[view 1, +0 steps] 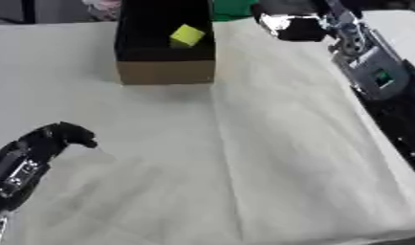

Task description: Pick up objects on the table and place them in the box.

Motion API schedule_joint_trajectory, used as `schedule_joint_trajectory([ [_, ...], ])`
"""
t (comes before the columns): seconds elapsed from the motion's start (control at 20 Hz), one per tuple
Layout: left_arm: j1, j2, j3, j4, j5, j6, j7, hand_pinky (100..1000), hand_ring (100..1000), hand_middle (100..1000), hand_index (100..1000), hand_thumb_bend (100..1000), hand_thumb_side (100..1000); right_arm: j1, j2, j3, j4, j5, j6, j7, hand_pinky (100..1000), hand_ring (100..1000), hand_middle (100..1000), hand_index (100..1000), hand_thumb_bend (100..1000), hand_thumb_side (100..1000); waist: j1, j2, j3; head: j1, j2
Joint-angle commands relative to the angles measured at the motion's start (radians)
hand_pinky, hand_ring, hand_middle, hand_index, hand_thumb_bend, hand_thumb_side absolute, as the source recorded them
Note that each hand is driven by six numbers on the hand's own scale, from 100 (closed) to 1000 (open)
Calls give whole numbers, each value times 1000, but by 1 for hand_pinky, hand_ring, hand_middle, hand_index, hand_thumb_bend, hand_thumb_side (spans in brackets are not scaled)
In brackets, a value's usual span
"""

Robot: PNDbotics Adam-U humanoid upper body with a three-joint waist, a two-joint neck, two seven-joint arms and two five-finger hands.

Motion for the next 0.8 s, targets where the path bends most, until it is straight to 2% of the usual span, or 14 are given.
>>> schedule_joint_trajectory([
  [0.05, 2, 0, 18, -8, -9, -2, 13, 949, 721, 701, 786, 156, 823, 66, -57, -39, -231, -174, 77, -5, 670, 928, 673, 892, 290, 237, 2, -21, -10, 35, 18],
  [0.2, 12, -1, 26, -7, -18, -4, 21, 949, 721, 701, 786, 157, 827, 146, -47, -74, -376, -233, 146, -6, 666, 923, 662, 884, 280, 251, 6, -20, -22, 61, 21],
  [0.3, 17, -1, 33, -6, -23, -6, 28, 950, 721, 701, 786, 156, 829, 187, -24, -85, -417, -234, 151, -5, 663, 918, 653, 880, 270, 264, 9, -19, -28, 76, 19],
  [0.45, 25, -2, 44, -6, -30, -9, 39, 950, 721, 701, 786, 156, 830, 235, 18, -90, -428, -222, 129, -1, 659, 910, 638, 872, 258, 274, 14, -19, -35, 94, 19],
  [0.5, 26, -3, 46, -6, -31, -10, 42, 950, 721, 701, 786, 156, 831, 248, 29, -90, -429, -213, 122, 2, 657, 908, 631, 870, 287, 218, 15, -18, -36, 99, 19],
  [0.55, 28, -3, 48, -5, -32, -11, 45, 950, 721, 701, 786, 156, 832, 263, 42, -88, -430, -206, 119, 4, 657, 908, 628, 868, 241, 276, 17, -18, -39, 106, 18],
  [0.8, 36, -4, 54, -4, -42, -14, 51, 951, 722, 701, 786, 157, 838, 312, 102, -71, -430, -186, 119, 17, 653, 906, 614, 856, 207, 269, 21, -15, -45, 135, 11],
])
